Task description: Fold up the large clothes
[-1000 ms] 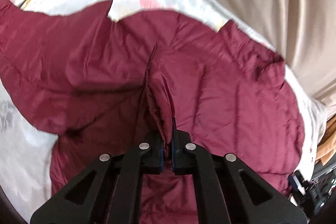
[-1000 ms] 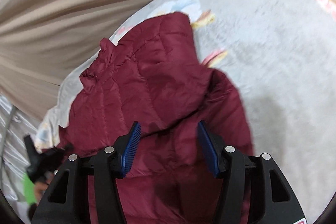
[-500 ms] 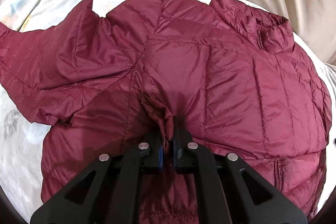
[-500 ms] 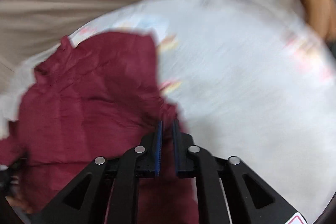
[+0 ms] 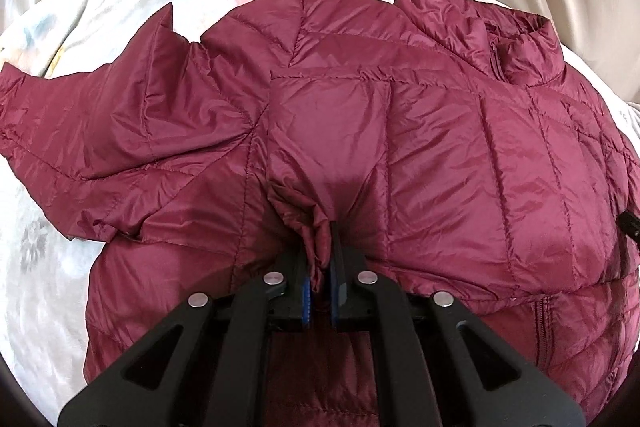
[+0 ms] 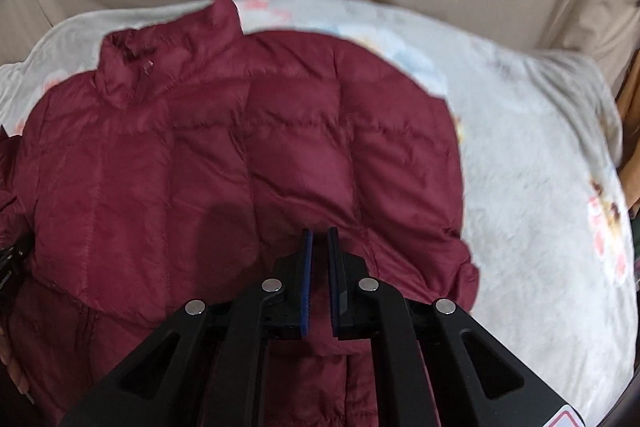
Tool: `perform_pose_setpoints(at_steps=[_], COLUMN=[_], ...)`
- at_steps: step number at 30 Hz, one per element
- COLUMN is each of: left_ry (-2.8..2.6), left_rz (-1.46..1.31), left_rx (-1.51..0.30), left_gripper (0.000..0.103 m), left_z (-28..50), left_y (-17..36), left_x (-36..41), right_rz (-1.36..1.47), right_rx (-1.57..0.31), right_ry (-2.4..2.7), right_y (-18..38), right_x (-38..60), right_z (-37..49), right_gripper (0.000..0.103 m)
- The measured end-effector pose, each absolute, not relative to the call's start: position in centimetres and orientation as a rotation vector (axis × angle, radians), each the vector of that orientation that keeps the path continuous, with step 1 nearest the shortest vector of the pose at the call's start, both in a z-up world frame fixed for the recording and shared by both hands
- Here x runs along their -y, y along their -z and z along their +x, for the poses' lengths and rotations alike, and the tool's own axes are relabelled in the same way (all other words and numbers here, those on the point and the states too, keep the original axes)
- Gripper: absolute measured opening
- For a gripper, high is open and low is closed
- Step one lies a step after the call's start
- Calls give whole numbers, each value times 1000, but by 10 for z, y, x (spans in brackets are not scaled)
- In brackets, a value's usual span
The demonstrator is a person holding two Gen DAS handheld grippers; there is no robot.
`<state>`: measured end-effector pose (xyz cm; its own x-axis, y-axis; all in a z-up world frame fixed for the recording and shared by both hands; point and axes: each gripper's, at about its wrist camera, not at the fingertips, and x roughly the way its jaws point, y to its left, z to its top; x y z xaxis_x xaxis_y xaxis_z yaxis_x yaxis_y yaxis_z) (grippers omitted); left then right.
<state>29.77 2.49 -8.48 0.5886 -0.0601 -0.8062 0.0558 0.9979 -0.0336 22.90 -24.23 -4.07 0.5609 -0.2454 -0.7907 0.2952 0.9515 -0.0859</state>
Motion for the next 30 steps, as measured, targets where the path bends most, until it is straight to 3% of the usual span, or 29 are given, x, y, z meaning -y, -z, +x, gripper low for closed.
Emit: perform_pose_setpoints(at_steps=[30], left_ry=[55], left_rz=[13], left_rx=[-927], left_gripper=[6], left_z=[296], left_y=[82], left_x=[-27], right_rz=[18], right_rx=[-1015], right_ry=[350], right_y=[62], right_x=[273], right_z=[217], right_gripper=[0])
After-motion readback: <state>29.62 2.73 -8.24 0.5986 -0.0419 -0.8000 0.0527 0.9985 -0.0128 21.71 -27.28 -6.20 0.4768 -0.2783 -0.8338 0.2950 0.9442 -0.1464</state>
